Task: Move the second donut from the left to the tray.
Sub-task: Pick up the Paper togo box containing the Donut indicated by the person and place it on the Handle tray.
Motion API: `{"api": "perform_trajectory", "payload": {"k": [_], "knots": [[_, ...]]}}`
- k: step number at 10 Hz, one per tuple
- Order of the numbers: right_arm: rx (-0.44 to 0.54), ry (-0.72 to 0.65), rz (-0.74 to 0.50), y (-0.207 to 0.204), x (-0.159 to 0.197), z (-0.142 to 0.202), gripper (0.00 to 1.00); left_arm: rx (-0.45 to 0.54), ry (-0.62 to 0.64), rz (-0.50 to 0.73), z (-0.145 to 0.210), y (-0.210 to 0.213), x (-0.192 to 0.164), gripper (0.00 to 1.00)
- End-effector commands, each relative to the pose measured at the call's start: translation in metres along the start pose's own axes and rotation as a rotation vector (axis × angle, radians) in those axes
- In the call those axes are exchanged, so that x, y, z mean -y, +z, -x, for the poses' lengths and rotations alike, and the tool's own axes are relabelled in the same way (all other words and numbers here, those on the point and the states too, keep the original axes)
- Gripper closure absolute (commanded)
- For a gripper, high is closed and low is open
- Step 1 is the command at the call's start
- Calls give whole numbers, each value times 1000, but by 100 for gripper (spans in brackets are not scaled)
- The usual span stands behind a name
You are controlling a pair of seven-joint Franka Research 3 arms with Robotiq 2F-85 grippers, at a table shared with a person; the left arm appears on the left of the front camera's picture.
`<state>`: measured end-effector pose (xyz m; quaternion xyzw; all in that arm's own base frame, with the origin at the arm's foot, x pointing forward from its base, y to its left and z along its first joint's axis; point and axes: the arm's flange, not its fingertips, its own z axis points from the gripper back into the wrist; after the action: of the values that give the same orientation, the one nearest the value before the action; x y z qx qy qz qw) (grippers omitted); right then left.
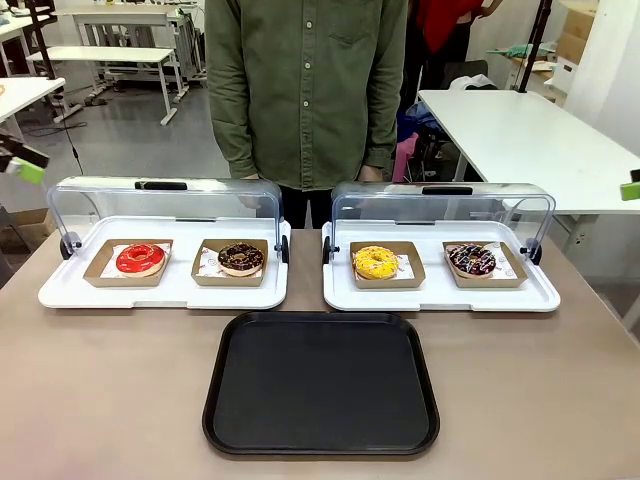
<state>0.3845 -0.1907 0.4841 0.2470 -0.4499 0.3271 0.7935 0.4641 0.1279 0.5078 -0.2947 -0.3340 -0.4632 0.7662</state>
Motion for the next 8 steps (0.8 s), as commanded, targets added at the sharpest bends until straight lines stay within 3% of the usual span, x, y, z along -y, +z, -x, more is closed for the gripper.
{"api": "perform_trajectory", "payload": {"k": [1,2,8], "knots": [[79,59,-56,0,11,15,0,64,5,38,14,18,-18,0],[121,79,-48,9,16,26,0,102,2,43,30,25,-26,0],[209,55,-48,24,22,44,0,197,-42,-12,44,28,23,0]]}}
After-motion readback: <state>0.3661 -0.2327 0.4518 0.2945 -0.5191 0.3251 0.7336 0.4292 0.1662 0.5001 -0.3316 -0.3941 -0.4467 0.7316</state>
